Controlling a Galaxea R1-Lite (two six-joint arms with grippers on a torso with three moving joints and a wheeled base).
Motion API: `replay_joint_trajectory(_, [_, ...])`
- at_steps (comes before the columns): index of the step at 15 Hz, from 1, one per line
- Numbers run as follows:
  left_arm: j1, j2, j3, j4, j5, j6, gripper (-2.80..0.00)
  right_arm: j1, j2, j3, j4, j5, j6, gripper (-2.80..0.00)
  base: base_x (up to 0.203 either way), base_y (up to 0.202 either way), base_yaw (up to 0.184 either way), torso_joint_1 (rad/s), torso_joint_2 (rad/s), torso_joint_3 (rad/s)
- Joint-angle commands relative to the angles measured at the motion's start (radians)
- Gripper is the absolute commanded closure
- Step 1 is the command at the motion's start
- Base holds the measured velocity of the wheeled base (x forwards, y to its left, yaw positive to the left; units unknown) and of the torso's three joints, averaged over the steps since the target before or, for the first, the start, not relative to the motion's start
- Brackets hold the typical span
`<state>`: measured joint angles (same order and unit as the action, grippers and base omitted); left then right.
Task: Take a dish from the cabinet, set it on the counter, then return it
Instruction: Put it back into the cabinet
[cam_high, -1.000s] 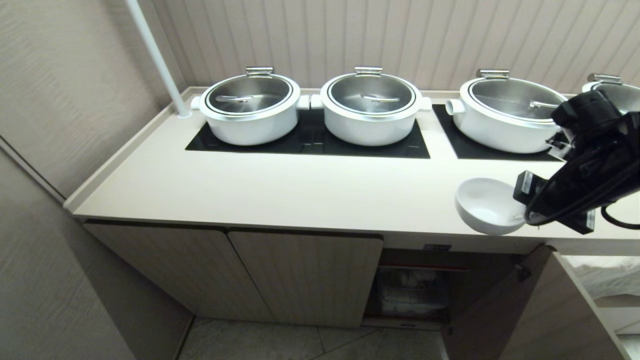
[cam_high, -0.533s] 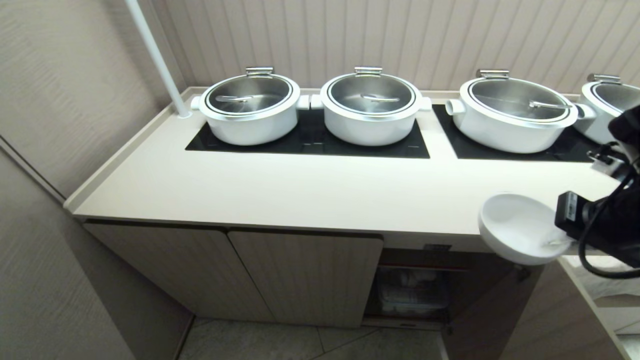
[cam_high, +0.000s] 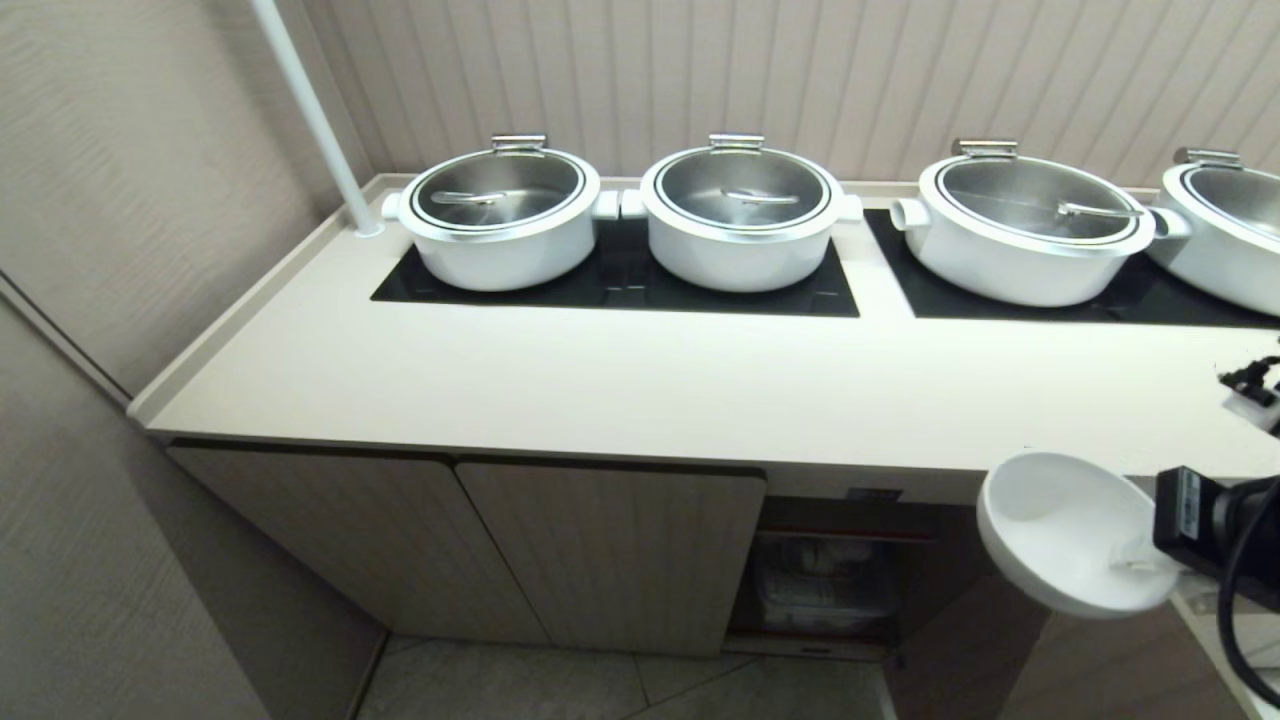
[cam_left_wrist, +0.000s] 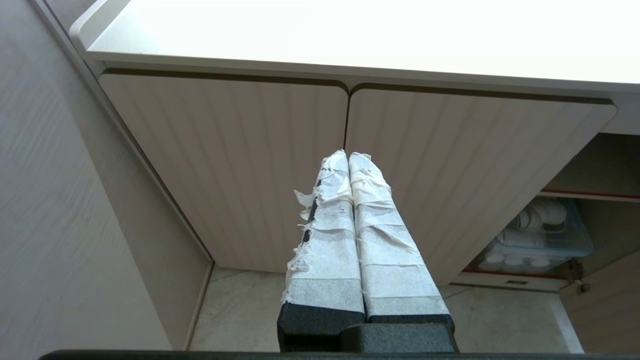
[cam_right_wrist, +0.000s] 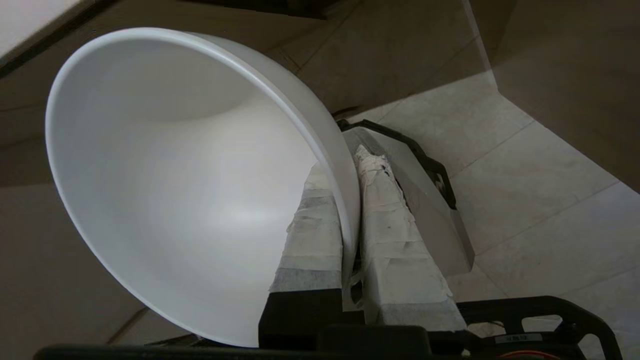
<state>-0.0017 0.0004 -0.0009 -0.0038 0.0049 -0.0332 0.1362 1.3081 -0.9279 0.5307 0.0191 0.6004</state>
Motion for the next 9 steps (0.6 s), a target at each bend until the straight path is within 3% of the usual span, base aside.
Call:
replay_joint_trajectory(1, [0.0,0.0,-0.001,-0.001,0.001,-0.001,0.0,0.018,-0.039,0.062,-0.006,0.0,0.004,0.0,0.0,0.0,0.0,0.0,0.0,0.0])
replay_joint_trajectory(9, [0.0,0.0,-0.001,-0.001,0.0,-0.001,0.0,0.02,-0.087,0.263,-0.118,-0.009,0.001,0.0,0.0,0.0,0.0,0.0,0.0,0.0])
